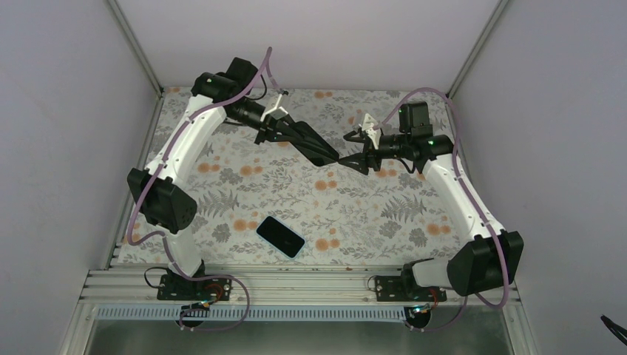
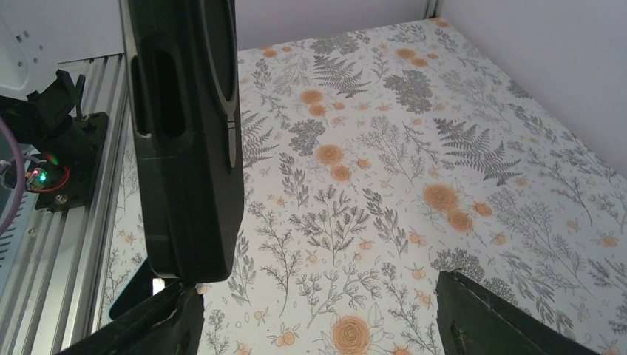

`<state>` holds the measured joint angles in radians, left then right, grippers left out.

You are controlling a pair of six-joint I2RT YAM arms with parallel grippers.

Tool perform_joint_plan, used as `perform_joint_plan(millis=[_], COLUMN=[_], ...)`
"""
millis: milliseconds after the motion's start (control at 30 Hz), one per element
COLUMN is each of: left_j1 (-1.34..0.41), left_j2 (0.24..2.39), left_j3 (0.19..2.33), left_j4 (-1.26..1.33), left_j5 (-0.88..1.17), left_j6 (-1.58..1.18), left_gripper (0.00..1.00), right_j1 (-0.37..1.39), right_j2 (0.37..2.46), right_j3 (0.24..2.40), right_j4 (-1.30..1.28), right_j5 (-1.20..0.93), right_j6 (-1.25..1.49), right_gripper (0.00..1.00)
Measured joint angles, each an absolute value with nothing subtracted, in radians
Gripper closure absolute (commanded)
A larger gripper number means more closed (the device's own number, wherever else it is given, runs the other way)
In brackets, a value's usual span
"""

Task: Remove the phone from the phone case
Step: Remove the phone case from the phone.

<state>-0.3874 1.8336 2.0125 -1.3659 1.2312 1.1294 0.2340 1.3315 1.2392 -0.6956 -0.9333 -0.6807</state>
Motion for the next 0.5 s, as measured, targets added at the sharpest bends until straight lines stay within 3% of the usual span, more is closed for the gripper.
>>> perform_joint_plan(millis=[500], left_j1=[-0.422], left_j2=[1.834], left_j3=[1.971], left_j4=[-1.275], left_j5=[1.207], left_j6=[1.145], left_gripper=[0.98], right_j1=[0.232], right_j2=[1.414], right_j3=[1.311], right_j4=[-0.672], right_j5=[-0.903], right_j6=[-0.598], right_gripper=[0.21])
